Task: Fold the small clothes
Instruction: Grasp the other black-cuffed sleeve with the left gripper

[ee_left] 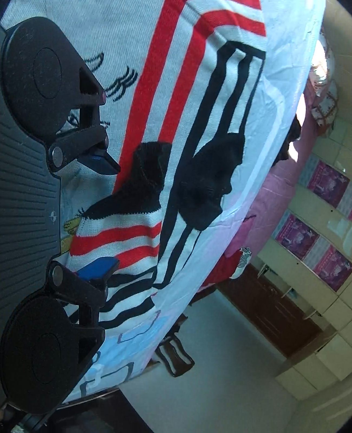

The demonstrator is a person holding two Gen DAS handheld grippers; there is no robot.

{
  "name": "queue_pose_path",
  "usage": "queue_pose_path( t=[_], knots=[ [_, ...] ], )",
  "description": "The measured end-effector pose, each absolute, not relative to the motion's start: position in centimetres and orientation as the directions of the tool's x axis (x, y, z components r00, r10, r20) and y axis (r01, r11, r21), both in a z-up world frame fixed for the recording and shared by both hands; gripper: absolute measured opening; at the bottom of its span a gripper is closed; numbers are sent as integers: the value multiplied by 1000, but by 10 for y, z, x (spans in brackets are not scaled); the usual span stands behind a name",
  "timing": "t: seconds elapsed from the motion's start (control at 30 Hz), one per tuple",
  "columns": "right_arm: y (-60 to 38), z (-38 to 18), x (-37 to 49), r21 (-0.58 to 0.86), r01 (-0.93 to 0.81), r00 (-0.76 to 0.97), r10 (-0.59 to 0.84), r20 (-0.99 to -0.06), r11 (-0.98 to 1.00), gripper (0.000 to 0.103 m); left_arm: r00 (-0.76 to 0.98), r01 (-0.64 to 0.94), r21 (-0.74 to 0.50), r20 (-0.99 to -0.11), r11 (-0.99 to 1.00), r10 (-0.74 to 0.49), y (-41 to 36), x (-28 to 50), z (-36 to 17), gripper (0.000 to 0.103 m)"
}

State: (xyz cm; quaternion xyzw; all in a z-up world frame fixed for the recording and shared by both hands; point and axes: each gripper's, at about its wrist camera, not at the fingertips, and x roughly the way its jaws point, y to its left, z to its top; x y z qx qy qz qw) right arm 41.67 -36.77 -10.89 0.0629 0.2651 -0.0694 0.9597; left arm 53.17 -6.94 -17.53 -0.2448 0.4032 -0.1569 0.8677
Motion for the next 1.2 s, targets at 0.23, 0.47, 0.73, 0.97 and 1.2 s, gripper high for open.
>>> queue_pose_path(
  t=[0.23,0.47,0.73,0.97,1.2],
  knots=[
    [-404,-116,409,125,224,840,-126,-528,966,28,665,112,-452,-628,885,-405,-88,552,-174,5],
    [-408,-120,414,156,205,841,-92,-534,966,28,757,176,-358,-546,917,-359,-63,556,-127,5],
    [-379,-138,434,195,83,830,40,-557,977,29,713,114,-289,-642,950,-281,-20,556,-164,5],
    [-362,-164,455,108,97,746,-1,-666,989,33,745,87,-289,-617,953,-255,-10,547,-171,5],
    [-366,-141,482,115,71,811,10,-585,991,30,718,81,-332,-635,940,-286,-5,550,-183,5]
  ],
)
